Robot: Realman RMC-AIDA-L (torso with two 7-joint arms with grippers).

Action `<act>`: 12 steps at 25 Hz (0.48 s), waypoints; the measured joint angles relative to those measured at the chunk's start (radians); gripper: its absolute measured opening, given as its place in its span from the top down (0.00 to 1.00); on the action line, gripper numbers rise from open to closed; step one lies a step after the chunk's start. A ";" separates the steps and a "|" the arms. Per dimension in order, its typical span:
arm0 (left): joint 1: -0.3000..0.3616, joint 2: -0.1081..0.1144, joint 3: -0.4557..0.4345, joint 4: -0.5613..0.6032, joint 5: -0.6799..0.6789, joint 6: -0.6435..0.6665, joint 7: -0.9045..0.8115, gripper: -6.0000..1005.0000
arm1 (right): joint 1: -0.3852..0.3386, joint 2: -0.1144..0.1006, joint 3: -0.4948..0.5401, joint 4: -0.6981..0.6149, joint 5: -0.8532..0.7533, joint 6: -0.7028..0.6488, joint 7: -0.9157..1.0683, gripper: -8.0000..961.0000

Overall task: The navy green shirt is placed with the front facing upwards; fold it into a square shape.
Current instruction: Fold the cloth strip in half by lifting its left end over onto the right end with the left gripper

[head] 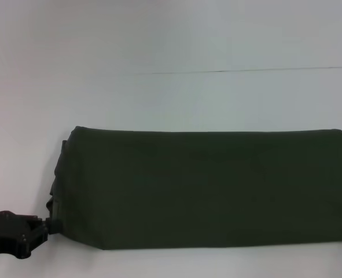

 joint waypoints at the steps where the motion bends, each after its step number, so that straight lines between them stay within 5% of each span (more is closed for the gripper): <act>1: 0.000 0.000 -0.001 -0.002 0.001 -0.001 -0.001 0.94 | -0.001 0.000 0.003 0.000 0.000 -0.008 -0.004 0.94; 8: -0.001 0.000 -0.016 -0.007 0.010 -0.006 -0.004 0.93 | 0.003 -0.004 0.034 -0.002 0.003 -0.041 -0.041 0.88; 12: -0.001 0.001 -0.051 -0.008 0.006 0.000 -0.004 0.86 | 0.007 -0.004 0.054 -0.007 0.003 -0.041 -0.052 0.68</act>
